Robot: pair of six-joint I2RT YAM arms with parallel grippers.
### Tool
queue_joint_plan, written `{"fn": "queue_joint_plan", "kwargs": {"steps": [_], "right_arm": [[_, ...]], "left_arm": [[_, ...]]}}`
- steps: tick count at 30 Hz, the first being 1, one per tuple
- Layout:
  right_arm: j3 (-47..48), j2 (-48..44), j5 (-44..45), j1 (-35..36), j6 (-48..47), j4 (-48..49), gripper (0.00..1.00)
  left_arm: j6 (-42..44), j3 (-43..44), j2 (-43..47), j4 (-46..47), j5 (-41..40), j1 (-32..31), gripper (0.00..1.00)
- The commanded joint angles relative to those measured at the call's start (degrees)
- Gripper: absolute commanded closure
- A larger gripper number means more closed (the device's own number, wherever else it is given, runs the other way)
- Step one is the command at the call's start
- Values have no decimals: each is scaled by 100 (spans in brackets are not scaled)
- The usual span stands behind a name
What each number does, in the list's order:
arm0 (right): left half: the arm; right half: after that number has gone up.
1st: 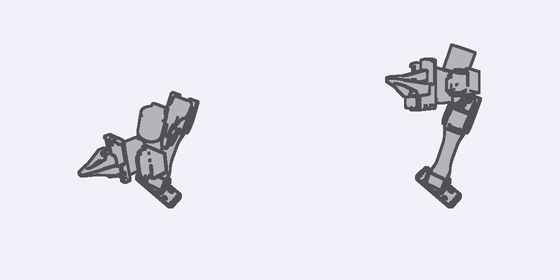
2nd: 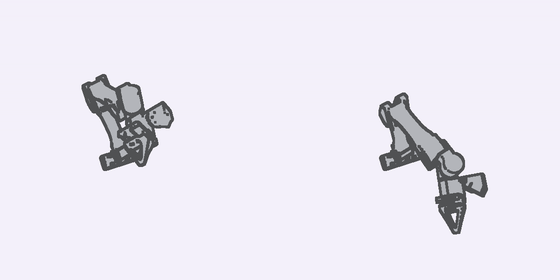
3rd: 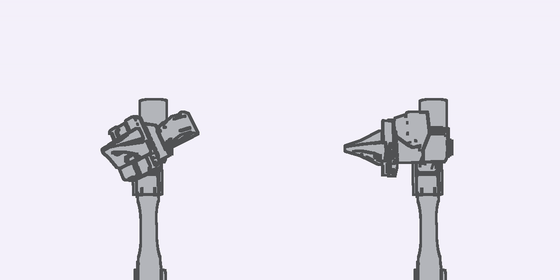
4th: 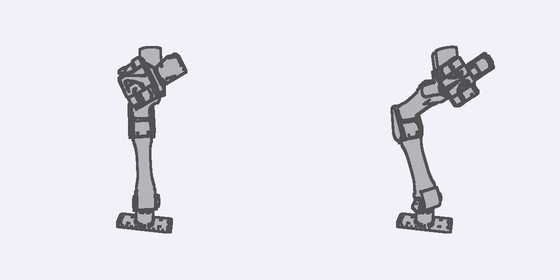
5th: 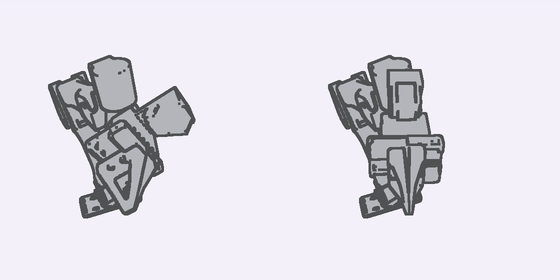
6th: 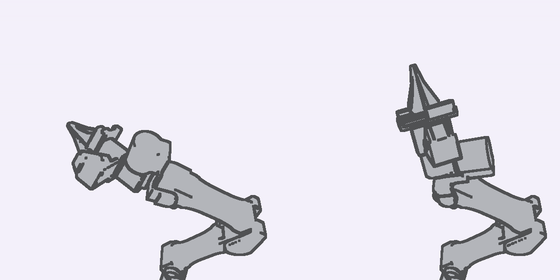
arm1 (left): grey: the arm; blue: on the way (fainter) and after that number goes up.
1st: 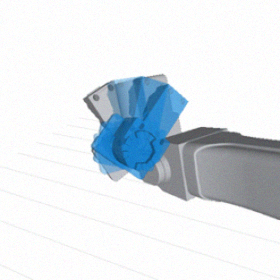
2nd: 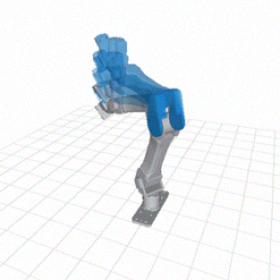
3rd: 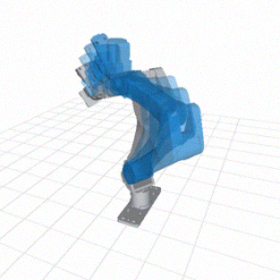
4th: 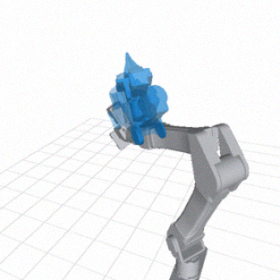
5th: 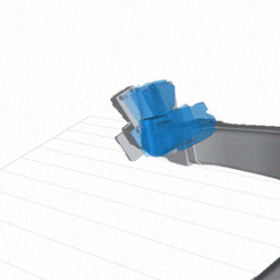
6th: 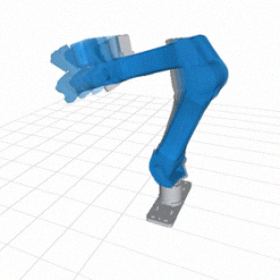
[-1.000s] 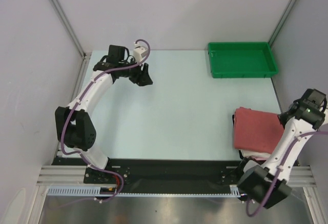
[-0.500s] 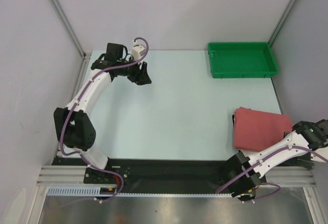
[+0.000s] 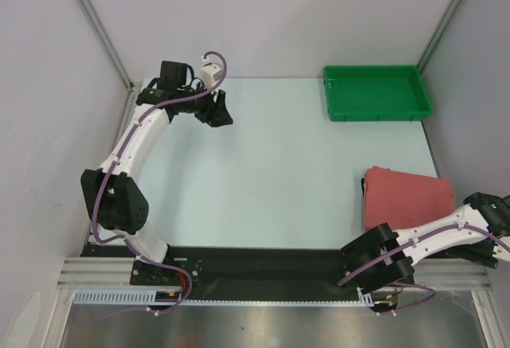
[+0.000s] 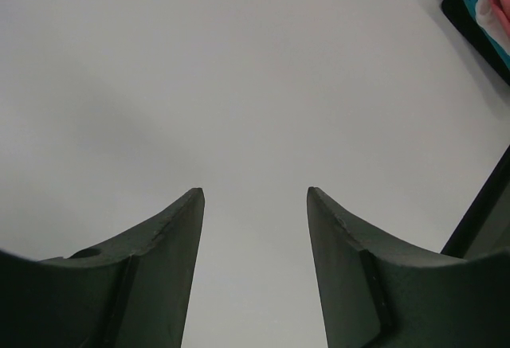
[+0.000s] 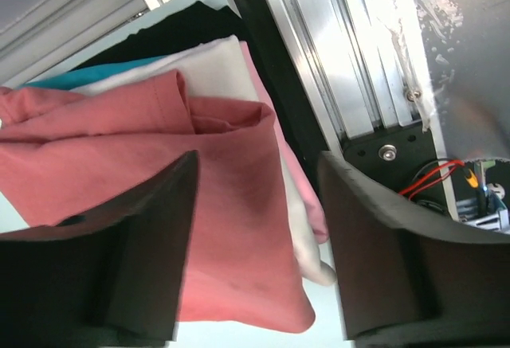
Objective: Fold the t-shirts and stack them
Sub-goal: Neatly place the folded tshirt to the corner
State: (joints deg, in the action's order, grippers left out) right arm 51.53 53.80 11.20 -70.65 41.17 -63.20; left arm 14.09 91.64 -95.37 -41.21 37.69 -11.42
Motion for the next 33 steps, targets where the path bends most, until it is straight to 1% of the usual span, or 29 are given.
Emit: {"fn": "queue_joint_plan", "kwargs": {"steps": [1,3,4,6,8,9,12,14,15,16,18,19,21,22,24,27,29,30,33], "right_arm": [[-38,51,67,-54,-2,465,37],[-46,95,57,-45,-21,537,40],[-64,95,31,-45,-4,554,45],[-213,78,5,-36,58,589,46],[-449,95,-91,-36,58,677,53],[-512,104,-135,-45,75,703,53],[-723,25,-180,-45,102,713,49],[-741,-1,-127,-45,85,739,53],[-706,16,-118,-36,58,756,57],[-671,34,-66,-45,15,774,70],[-522,60,13,-45,-21,783,88],[-460,86,144,-2,-73,783,100],[-250,200,294,43,-152,783,100],[-179,236,399,104,-266,783,98],[-12,315,558,174,-346,774,86],[59,342,655,236,-469,765,86],[77,368,647,236,-469,765,97],[77,385,629,236,-461,791,100],[103,447,646,245,-626,905,100]], "left_arm": [[129,285,1,-71,63,78,40],[147,294,-8,-80,45,96,40],[147,294,-42,-71,37,96,39],[129,311,-69,-54,-25,114,40],[129,311,-60,-36,-25,122,40],[129,302,-60,-45,-25,114,40],[164,311,-52,-62,-43,131,40],[182,311,-60,-62,-60,140,40],[182,302,-60,-62,-95,140,40],[173,311,-69,-62,-113,149,40],[165,285,-69,-54,-78,149,40],[165,293,-69,-45,-69,140,40],[129,285,-60,-36,-43,140,40],[129,285,-69,-27,-34,140,40],[129,293,-69,-10,-51,149,40],[138,294,-78,-10,-51,149,39],[147,302,-69,-10,-43,140,39],[156,302,-69,-10,-60,140,39],[156,302,-52,-19,-52,140,39]]}}
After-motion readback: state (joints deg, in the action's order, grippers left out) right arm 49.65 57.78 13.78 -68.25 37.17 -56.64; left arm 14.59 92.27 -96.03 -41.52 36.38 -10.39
